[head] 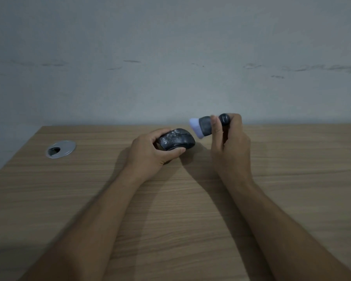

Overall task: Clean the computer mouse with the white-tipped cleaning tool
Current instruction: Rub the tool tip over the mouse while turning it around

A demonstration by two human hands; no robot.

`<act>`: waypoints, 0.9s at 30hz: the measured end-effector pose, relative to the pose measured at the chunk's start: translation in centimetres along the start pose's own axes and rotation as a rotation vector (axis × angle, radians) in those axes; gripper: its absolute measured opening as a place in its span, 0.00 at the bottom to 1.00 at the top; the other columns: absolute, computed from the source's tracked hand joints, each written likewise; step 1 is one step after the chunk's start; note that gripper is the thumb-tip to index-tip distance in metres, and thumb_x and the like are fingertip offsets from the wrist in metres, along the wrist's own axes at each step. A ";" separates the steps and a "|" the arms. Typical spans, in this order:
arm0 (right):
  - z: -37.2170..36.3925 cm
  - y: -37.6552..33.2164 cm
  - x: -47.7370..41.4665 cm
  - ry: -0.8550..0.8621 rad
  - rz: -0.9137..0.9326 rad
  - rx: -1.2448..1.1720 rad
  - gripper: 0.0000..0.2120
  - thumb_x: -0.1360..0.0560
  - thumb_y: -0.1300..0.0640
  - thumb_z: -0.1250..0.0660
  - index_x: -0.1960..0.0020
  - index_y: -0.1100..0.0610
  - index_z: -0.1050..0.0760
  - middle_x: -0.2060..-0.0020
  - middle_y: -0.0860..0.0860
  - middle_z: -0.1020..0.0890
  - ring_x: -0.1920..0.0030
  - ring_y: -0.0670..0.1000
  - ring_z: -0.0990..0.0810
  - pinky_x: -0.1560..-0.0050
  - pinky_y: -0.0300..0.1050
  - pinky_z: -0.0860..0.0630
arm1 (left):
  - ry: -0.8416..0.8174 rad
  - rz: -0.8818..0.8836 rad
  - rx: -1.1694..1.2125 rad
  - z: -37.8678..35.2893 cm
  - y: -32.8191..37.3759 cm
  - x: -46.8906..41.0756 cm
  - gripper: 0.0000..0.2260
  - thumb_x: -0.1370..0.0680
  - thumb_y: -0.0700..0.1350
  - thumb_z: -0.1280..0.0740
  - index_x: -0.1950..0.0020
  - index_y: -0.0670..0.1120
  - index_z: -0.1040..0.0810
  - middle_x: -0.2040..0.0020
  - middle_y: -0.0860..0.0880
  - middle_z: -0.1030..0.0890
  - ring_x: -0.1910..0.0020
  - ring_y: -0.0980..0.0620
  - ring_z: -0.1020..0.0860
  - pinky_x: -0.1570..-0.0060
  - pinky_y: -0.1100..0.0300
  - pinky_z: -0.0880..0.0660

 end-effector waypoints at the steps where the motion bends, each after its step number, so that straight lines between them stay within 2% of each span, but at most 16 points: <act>1: -0.1 -0.2 0.1 -0.021 0.030 0.015 0.07 0.12 0.49 0.36 0.46 0.51 0.29 0.65 0.41 0.23 0.66 0.37 0.23 0.65 0.28 0.32 | -0.003 -0.008 -0.007 0.0 -0.1 -0.1 0.24 0.30 0.52 0.14 0.34 0.57 0.13 0.49 0.59 0.10 0.49 0.64 0.14 0.54 0.78 0.25; 3: -0.7 0.1 0.3 -0.088 0.039 0.036 0.07 0.12 0.50 0.34 0.46 0.51 0.28 0.64 0.42 0.22 0.65 0.38 0.23 0.64 0.28 0.32 | -0.015 -0.030 -0.011 0.1 -0.1 -0.1 0.24 0.29 0.52 0.14 0.34 0.56 0.13 0.48 0.58 0.10 0.49 0.61 0.13 0.52 0.74 0.22; 6: -1.0 1.3 0.1 -0.109 -0.018 0.051 0.09 0.13 0.49 0.34 0.45 0.54 0.25 0.60 0.48 0.19 0.61 0.51 0.21 0.62 0.39 0.33 | -0.040 -0.044 -0.024 0.1 -0.1 -0.1 0.27 0.30 0.53 0.14 0.32 0.56 0.14 0.46 0.59 0.10 0.46 0.61 0.13 0.45 0.70 0.20; 7: -0.7 1.6 -0.2 -0.088 -0.021 0.059 0.08 0.13 0.49 0.34 0.44 0.54 0.25 0.59 0.49 0.18 0.60 0.52 0.20 0.61 0.41 0.34 | -0.046 -0.044 -0.002 0.0 -0.1 -0.1 0.27 0.30 0.53 0.14 0.31 0.56 0.14 0.45 0.59 0.10 0.46 0.61 0.12 0.43 0.68 0.19; 10: 0.2 1.1 -0.7 0.001 -0.020 0.008 0.08 0.12 0.49 0.35 0.45 0.53 0.27 0.61 0.44 0.20 0.64 0.44 0.23 0.64 0.35 0.34 | -0.040 -0.045 0.015 -0.2 -0.1 -0.2 0.27 0.29 0.52 0.14 0.31 0.56 0.14 0.45 0.59 0.10 0.45 0.61 0.12 0.44 0.70 0.20; 12: 0.1 0.7 -0.6 -0.010 0.022 0.008 0.09 0.12 0.48 0.35 0.44 0.55 0.26 0.64 0.41 0.23 0.65 0.39 0.25 0.64 0.31 0.33 | -0.029 -0.057 -0.005 -0.2 -0.1 -0.3 0.26 0.29 0.52 0.14 0.32 0.56 0.13 0.46 0.59 0.10 0.45 0.61 0.12 0.43 0.67 0.19; 14: -0.6 0.8 -0.2 -0.084 0.054 0.044 0.09 0.12 0.49 0.34 0.44 0.55 0.25 0.64 0.42 0.23 0.66 0.44 0.24 0.64 0.34 0.34 | -0.023 -0.067 -0.031 0.0 -0.1 -0.4 0.26 0.30 0.53 0.14 0.32 0.57 0.13 0.46 0.59 0.10 0.46 0.60 0.12 0.44 0.67 0.19; 16: -1.2 1.7 -0.3 -0.136 0.022 0.085 0.09 0.13 0.49 0.33 0.44 0.55 0.24 0.62 0.46 0.20 0.62 0.51 0.21 0.60 0.42 0.33 | -0.031 -0.070 -0.057 0.0 -0.1 -0.4 0.27 0.29 0.53 0.14 0.31 0.57 0.14 0.45 0.59 0.10 0.45 0.61 0.13 0.44 0.69 0.19; 17: -1.2 2.1 -0.5 -0.131 -0.003 0.102 0.09 0.13 0.49 0.33 0.44 0.55 0.23 0.62 0.47 0.19 0.60 0.53 0.20 0.59 0.43 0.34 | -0.035 -0.074 -0.049 0.0 -0.2 -0.4 0.27 0.29 0.53 0.15 0.31 0.57 0.14 0.44 0.59 0.10 0.45 0.61 0.13 0.42 0.67 0.19; 19: -0.9 2.4 -0.9 -0.080 -0.055 0.101 0.10 0.14 0.47 0.33 0.45 0.54 0.23 0.62 0.46 0.19 0.60 0.52 0.19 0.60 0.42 0.35 | -0.032 -0.060 -0.006 -0.1 -0.3 -0.4 0.27 0.29 0.53 0.15 0.31 0.57 0.14 0.45 0.59 0.10 0.45 0.61 0.12 0.39 0.60 0.17; 22: -0.2 1.4 -1.1 0.022 -0.080 0.000 0.12 0.13 0.45 0.34 0.47 0.53 0.23 0.67 0.42 0.21 0.66 0.42 0.23 0.64 0.38 0.34 | -0.004 -0.050 -0.003 -0.2 -0.5 -0.6 0.27 0.29 0.54 0.15 0.31 0.57 0.14 0.45 0.58 0.09 0.45 0.60 0.12 0.38 0.56 0.16; 25: -0.5 -0.2 -0.5 0.028 0.030 -0.006 0.12 0.13 0.46 0.33 0.48 0.54 0.23 0.69 0.43 0.22 0.68 0.43 0.22 0.66 0.32 0.32 | 0.020 -0.040 -0.024 -0.3 -0.7 -0.8 0.26 0.30 0.54 0.15 0.33 0.57 0.13 0.47 0.57 0.09 0.48 0.58 0.11 0.43 0.56 0.15; 27: -1.1 -0.5 0.0 -0.001 0.073 0.031 0.12 0.13 0.47 0.31 0.48 0.55 0.22 0.68 0.43 0.21 0.66 0.44 0.20 0.66 0.32 0.31 | 0.023 -0.034 0.004 -0.2 -1.0 -0.9 0.25 0.31 0.54 0.15 0.34 0.58 0.13 0.49 0.57 0.09 0.51 0.55 0.11 0.45 0.51 0.14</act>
Point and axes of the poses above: each hand's wrist, its own x-axis away from the middle knuckle, its own z-axis out of the back of the hand, y = z × x, the point moved 1 cm from there along -x, towards the middle knuckle
